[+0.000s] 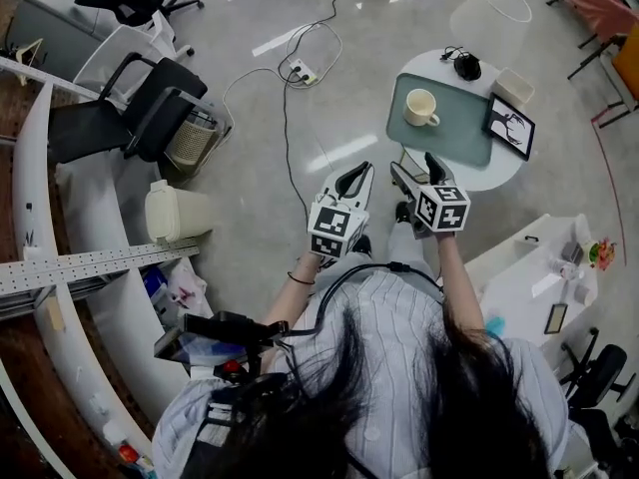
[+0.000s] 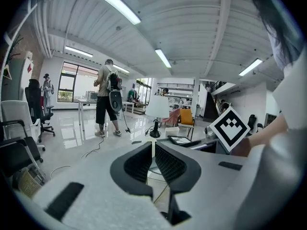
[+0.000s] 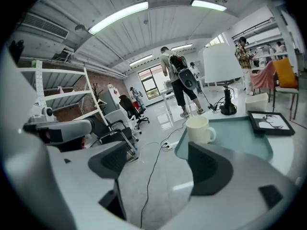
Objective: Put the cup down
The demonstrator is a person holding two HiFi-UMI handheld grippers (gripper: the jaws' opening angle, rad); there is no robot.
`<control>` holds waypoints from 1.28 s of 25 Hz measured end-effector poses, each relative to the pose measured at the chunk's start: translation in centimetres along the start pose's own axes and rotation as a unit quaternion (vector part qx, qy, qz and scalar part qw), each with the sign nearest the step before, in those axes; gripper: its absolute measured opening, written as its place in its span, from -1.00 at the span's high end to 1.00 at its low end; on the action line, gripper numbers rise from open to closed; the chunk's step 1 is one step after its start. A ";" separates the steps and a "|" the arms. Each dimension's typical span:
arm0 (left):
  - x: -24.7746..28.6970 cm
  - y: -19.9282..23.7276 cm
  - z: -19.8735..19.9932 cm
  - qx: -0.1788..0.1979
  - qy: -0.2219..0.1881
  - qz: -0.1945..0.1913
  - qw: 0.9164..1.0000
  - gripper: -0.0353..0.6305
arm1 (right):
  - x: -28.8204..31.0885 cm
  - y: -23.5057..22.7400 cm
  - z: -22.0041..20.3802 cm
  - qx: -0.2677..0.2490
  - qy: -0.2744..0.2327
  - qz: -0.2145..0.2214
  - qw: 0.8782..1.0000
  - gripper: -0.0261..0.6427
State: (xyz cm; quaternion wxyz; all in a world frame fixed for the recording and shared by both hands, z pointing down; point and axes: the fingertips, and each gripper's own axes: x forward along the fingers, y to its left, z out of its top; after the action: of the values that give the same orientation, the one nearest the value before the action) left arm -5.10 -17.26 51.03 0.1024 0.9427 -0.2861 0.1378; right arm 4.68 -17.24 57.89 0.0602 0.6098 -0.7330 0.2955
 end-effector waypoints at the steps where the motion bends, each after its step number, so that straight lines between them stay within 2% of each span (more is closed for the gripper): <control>1: -0.5 0.1 -0.4 0.000 0.002 -0.002 1.000 0.84 | -0.3 0.6 -0.4 0.004 -0.001 -0.002 1.000 -0.32; 11: -2.7 -0.8 -2.4 -0.026 0.005 -0.021 0.999 0.84 | -4.4 3.5 -2.7 0.012 0.004 -0.011 1.000 -0.27; 13: -2.5 -1.1 -2.7 -0.031 0.007 -0.026 0.999 0.84 | -5.2 3.5 -2.3 0.011 -0.004 -0.016 1.000 -0.17; 15: -2.5 -1.3 -3.0 -0.036 0.009 -0.030 0.999 0.84 | -5.8 3.7 -1.8 0.014 -0.017 -0.022 1.000 0.14; 16: -2.4 -1.4 -3.1 -0.039 0.009 -0.031 0.999 0.84 | -6.1 3.7 -1.5 0.015 -0.022 -0.024 0.999 0.20; 23: -1.1 -2.6 -3.5 -0.051 0.012 -0.030 0.998 0.84 | -7.7 2.8 -1.0 0.009 -0.028 -0.030 0.999 0.30; 26: -1.1 -3.9 -3.0 -0.046 0.007 -0.033 0.998 0.84 | -8.3 2.6 -1.0 0.018 -0.029 -0.025 0.999 0.31; 32: -2.2 -6.2 -2.5 -0.043 -0.002 -0.015 0.999 0.84 | -10.4 3.5 -1.2 -0.008 -0.033 -0.002 0.999 0.39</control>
State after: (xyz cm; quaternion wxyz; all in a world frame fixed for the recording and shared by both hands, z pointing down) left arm -3.87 -10.43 51.96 0.1445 0.9418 -0.2778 0.1224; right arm 3.69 -7.45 53.00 0.0418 0.6198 -0.7360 0.2691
